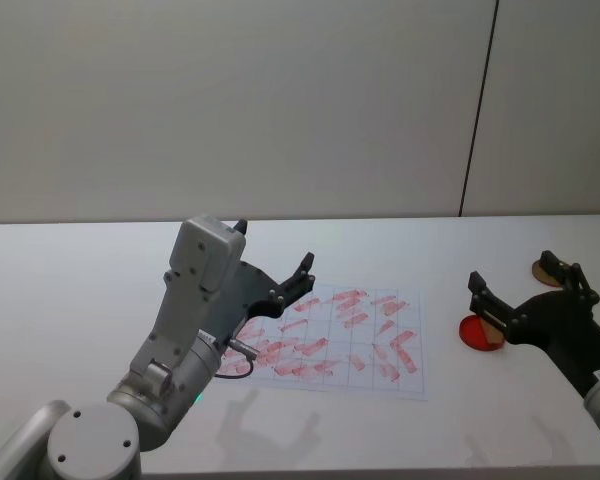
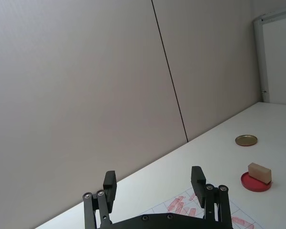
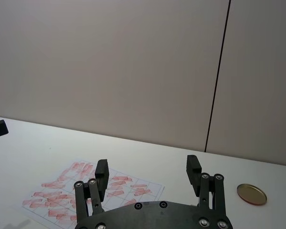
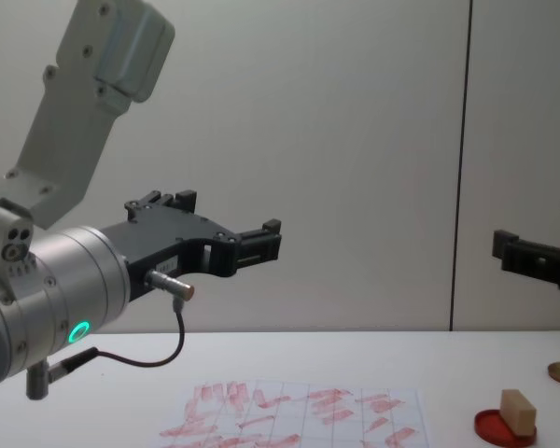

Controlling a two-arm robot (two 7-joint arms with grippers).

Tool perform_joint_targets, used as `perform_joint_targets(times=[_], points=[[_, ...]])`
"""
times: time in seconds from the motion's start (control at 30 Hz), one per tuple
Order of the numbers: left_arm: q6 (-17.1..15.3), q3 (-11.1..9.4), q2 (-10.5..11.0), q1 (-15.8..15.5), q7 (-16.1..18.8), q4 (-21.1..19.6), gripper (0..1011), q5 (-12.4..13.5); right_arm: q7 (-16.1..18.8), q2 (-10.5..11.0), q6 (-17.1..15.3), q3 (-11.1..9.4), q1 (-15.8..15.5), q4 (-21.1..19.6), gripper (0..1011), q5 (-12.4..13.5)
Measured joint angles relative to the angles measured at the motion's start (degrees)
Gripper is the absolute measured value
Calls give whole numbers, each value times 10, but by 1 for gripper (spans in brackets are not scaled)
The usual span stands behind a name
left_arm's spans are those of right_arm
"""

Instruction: Use the one hand to pick up the stamp and affix it onto the A4 paper.

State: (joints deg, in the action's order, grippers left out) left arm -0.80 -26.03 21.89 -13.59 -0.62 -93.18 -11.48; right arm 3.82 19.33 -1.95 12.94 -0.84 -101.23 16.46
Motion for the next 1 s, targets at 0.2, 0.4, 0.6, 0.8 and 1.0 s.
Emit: perform_joint_targets(times=[0.2, 0.4, 0.6, 0.8, 1.0], points=[[0, 0, 0, 0, 0, 0, 993, 0, 0, 0, 0, 0, 0, 0, 1001, 0], [0, 0, 0, 0, 0, 0, 993, 0, 0, 0, 0, 0, 0, 0, 1001, 0], [0, 0, 0, 0, 0, 0, 993, 0, 0, 0, 0, 0, 0, 0, 1001, 0], [0, 0, 0, 0, 0, 0, 993, 0, 0, 0, 0, 0, 0, 0, 1001, 0], [0, 0, 0, 0, 0, 0, 993, 0, 0, 0, 0, 0, 0, 0, 1001, 0]])
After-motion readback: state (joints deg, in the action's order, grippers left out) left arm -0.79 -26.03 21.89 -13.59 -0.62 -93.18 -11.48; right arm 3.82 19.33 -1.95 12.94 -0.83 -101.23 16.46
